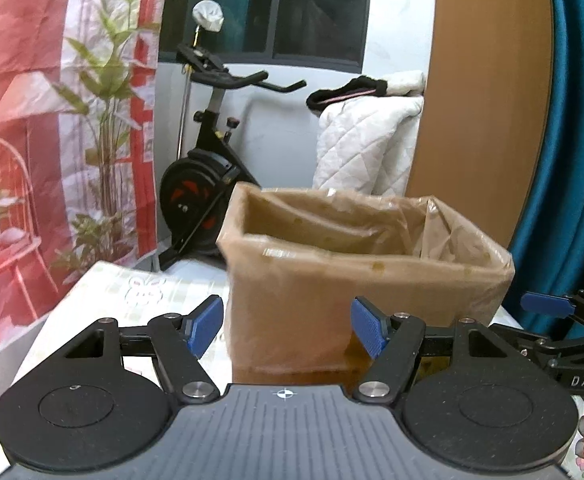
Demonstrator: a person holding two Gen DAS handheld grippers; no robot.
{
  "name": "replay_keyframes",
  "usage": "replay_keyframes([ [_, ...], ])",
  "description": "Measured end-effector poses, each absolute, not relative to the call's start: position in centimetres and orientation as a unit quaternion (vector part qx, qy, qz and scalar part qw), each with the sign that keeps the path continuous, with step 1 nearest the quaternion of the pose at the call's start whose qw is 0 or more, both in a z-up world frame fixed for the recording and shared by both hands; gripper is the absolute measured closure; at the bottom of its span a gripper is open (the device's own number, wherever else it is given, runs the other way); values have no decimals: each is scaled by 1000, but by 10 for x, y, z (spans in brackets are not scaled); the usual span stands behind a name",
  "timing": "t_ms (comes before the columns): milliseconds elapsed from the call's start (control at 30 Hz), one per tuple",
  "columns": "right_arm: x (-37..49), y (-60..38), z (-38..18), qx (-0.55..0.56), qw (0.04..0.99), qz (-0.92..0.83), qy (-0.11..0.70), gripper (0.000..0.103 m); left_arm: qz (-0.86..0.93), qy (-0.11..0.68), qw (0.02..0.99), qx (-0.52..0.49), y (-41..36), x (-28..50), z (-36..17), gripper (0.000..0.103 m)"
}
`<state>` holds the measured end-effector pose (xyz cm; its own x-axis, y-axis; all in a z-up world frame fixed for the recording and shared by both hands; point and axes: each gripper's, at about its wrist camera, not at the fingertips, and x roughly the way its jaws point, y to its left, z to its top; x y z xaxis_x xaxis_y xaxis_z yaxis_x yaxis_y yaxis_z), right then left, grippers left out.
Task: Organize snacks
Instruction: 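Reach both grippers to the snack pile and grasp the green cucumber rice cracker bag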
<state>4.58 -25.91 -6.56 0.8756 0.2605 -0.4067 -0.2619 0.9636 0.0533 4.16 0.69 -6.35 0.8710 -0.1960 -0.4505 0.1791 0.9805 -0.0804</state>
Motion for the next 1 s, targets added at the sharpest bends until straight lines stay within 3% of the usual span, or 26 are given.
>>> replay_keyframes([
  [533, 21, -253, -117, -35, 951, 137, 276, 26, -118, 306, 944, -37, 11, 28, -114, 31],
  [1000, 6, -287, -147, -70, 931, 158, 322, 27, -244, 358, 901, -35, -58, 30, -148, 32],
])
